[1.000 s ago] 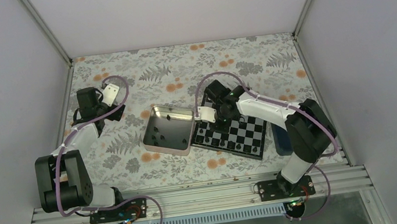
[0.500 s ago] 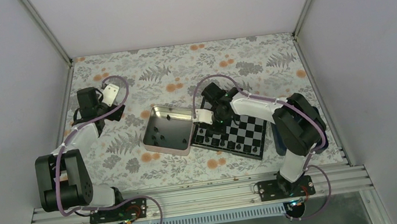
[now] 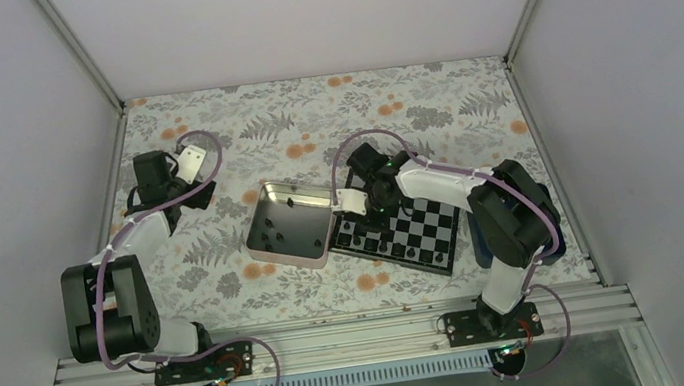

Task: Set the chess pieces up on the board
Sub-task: Place the chess piece on the chessboard, then pick up the chess piece from the storage box.

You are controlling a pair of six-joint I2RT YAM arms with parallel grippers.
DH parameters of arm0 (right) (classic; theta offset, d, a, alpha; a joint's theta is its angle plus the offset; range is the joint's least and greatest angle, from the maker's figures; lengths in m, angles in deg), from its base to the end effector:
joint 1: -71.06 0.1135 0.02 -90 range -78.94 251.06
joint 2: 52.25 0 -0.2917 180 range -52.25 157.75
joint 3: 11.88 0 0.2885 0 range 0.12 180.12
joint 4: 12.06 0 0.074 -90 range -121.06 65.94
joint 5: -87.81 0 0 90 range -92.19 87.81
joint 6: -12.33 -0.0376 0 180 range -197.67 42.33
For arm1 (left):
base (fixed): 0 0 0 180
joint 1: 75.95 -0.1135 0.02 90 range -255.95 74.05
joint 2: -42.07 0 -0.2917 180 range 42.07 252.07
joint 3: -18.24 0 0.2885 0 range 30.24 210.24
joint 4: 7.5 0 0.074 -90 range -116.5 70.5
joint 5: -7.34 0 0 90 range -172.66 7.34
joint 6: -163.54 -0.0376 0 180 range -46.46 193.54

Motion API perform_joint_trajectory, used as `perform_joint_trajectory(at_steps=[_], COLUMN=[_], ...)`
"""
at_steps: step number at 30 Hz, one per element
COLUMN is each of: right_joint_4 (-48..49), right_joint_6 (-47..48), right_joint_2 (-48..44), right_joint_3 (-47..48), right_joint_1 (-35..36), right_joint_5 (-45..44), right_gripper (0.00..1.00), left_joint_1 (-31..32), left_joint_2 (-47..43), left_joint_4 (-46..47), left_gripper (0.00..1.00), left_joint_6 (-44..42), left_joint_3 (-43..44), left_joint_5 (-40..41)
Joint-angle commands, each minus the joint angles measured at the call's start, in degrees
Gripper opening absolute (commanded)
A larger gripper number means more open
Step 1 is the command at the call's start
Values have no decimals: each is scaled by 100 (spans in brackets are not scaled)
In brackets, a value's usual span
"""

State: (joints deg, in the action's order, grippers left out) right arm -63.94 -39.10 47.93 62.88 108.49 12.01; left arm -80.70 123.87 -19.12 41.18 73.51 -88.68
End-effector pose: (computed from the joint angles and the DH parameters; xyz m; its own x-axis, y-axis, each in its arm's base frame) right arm 0.2774 0.2239 0.1690 -0.2116 -0.9231 -0.3211 -0.9771 0.2066 0.0500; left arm 0.3233 0.0229 0.2045 -0.5201 0.4909 -0.6989 0.3294 0.8703 0.3662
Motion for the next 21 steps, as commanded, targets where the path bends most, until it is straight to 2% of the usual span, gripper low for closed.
perform_joint_trajectory(at_steps=[1, 7, 10, 13, 21], right_joint_4=[-55, -254, -585, -785, -654], right_joint_6=[72, 22, -4, 8, -119], right_joint_2=[-8, -291, -349, -307, 657], right_joint_3=[142, 351, 718, 1212, 2760], right_joint_1=[19, 19, 19, 47, 491], right_joint_5=[-133, -154, -89, 64, -158], right_gripper=[15, 25, 31, 33, 40], left_joint_1=[-28, -21, -26, -26, -26], left_joint_2=[61, 55, 90, 102, -127], left_joint_4=[76, 80, 96, 84, -73], left_gripper=[100, 100, 100, 100, 100], left_joint_6=[-8, -23, -31, -33, 42], left_joint_3=[42, 39, 37, 48, 124], left_joint_5=[-48, -59, -50, -63, -224])
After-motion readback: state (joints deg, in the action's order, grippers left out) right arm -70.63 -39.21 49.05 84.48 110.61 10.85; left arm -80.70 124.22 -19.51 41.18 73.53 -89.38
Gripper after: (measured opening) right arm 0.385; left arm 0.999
